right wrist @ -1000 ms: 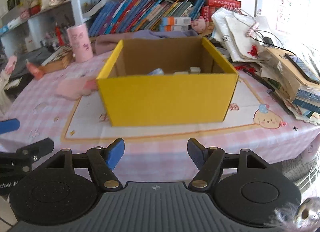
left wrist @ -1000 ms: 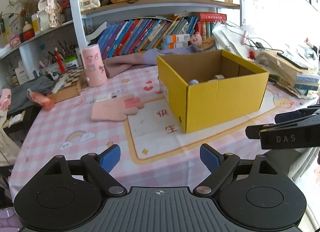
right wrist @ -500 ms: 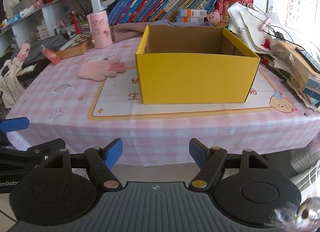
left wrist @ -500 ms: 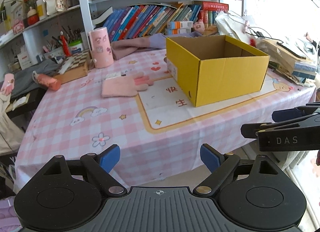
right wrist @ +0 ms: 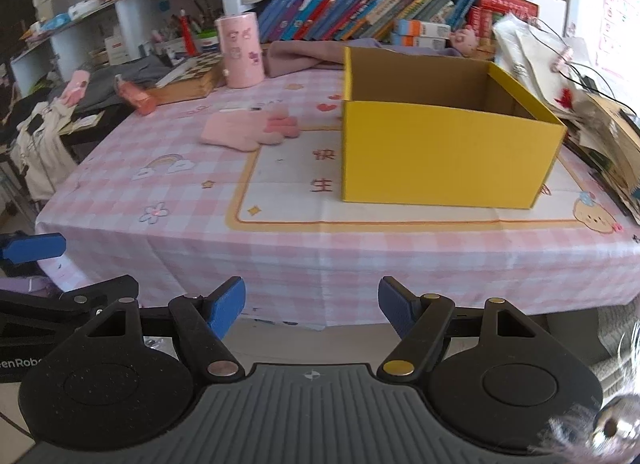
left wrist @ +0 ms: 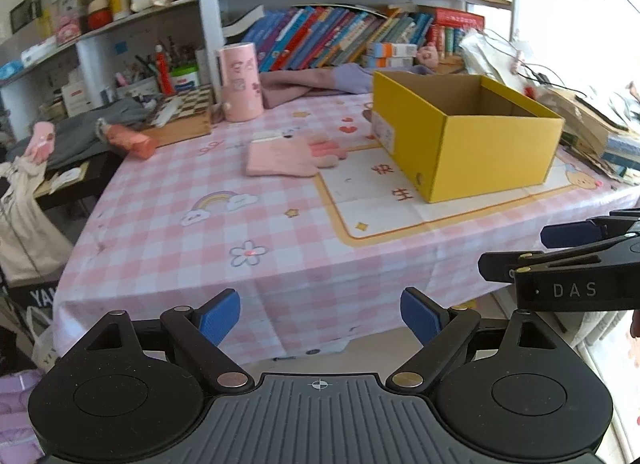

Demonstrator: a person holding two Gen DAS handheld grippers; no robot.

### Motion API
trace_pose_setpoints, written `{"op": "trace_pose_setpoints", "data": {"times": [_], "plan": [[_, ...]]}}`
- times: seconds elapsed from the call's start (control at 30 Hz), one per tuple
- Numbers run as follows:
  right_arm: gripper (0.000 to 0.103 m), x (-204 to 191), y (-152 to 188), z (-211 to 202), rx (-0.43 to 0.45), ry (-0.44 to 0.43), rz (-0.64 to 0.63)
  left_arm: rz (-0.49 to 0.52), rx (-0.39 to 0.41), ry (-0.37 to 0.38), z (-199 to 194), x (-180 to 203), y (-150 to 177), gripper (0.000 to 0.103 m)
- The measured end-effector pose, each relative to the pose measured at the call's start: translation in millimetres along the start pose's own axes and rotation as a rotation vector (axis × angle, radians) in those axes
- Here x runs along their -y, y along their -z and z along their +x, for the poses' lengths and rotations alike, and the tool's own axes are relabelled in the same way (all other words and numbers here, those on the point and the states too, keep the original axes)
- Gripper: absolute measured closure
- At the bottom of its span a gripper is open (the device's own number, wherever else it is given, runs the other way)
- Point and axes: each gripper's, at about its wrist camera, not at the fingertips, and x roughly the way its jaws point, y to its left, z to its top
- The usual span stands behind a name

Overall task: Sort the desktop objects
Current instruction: 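Lift both open grippers out of the yellow box, then move both grippers toward the pink knitted glove and white charger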

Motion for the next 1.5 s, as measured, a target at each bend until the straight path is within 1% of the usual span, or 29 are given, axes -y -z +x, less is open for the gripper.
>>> {"op": "trace_pose_setpoints", "data": {"times": [0.23, 0.43, 0.7, 0.93, 1.03, 1.3, 1.5], "plan": [[0.031, -26.9, -5.5, 3.5, 0.009, -0.036, -0.071, -0.059, 0.005, -0.04, -5.7, -23.7, 4.5, 0.013], [0.031, -49.0, -11.1, 8.5, 0.008, -0.075, -0.153, -0.106, -0.005, -0.059, -4.1, -37.6, 7.1, 0.013], [0.031, -62.0, -22.3, 28.4, -0.001, -0.109, -0.202, -0.137, -0.011, -0.09, 7.7, -50.6, 4.1, 0.013], [0.032, -63.4, -45.4, 56.0, 0.004, -0.127, -0.212, -0.125, -0.019, -0.121, 31.3, -58.9, -13.9, 0.013], [0.032, -63.8, -58.1, 69.8, 0.01, -0.134, -0.217, -0.146, -0.026, -0.118, 44.2, -64.8, -24.2, 0.013], [0.032, -58.9, -90.2, 109.9, -0.008, -0.147, -0.211, -0.147, -0.04, -0.134, 78.4, -73.9, -55.6, 0.013], [0.032, -54.9, -110.5, 134.0, -0.016, -0.158, -0.199, -0.143, -0.035, -0.158, 96.0, -81.3, -77.8, 0.013]]}}
